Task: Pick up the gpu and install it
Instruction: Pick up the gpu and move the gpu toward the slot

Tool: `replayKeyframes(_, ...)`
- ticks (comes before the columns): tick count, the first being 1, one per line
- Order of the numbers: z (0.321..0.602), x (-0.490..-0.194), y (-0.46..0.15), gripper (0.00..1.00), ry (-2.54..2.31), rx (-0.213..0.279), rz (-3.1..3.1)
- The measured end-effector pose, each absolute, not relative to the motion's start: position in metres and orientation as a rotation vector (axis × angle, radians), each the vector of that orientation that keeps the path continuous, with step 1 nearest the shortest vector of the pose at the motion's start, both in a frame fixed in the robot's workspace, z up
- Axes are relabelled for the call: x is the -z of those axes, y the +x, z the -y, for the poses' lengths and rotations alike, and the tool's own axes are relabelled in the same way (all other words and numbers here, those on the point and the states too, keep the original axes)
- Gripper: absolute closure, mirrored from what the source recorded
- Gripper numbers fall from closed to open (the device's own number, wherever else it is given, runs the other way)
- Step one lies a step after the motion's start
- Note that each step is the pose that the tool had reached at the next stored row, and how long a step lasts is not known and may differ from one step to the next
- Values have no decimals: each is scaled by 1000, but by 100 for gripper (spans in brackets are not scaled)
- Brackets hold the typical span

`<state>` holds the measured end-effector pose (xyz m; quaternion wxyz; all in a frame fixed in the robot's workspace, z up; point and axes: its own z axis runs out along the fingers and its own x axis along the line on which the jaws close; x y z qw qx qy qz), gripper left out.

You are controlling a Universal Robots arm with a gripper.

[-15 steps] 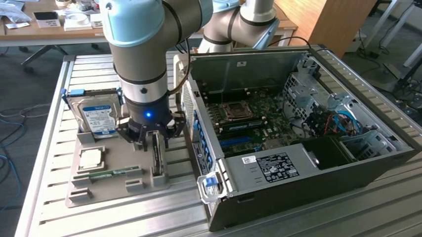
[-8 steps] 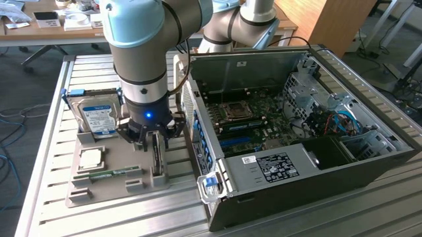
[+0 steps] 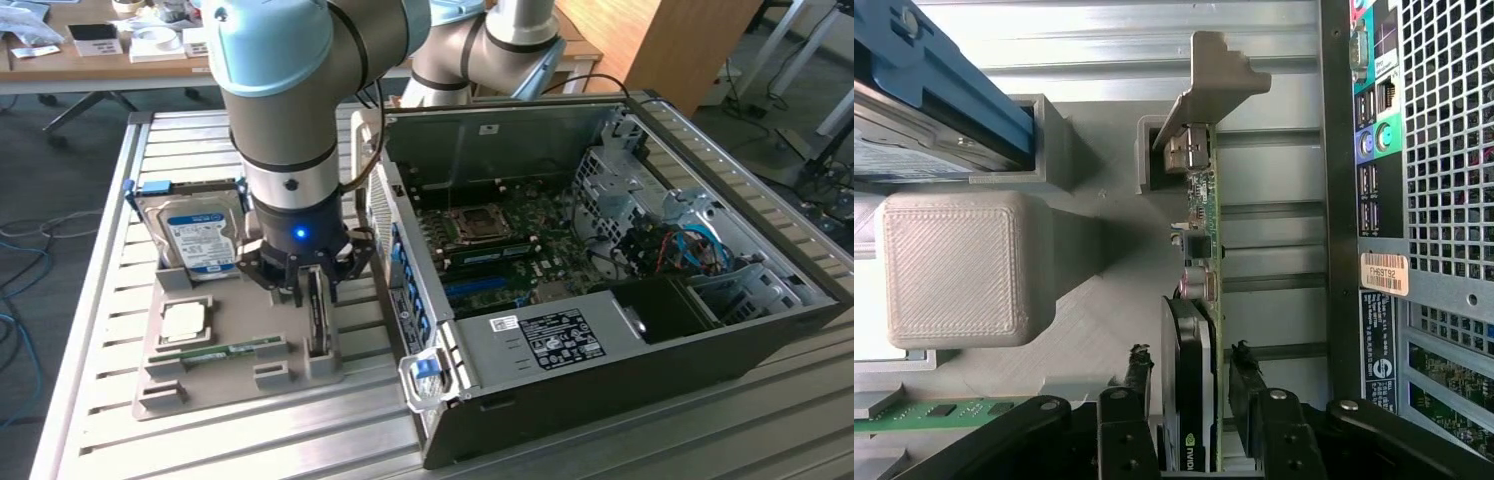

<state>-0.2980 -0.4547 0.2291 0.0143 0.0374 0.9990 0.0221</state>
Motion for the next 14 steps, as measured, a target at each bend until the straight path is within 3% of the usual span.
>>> replayKeyframes(6,455,-229,-298,56,116,-69,-3110)
replayKeyframes(7,455,-229,-298,63,116,-69,-3110)
replayKeyframes(12,455,-229,-298,63,116,-69,-3110)
replayKeyframes(14,455,-229,-298,71,116,-69,-3110)
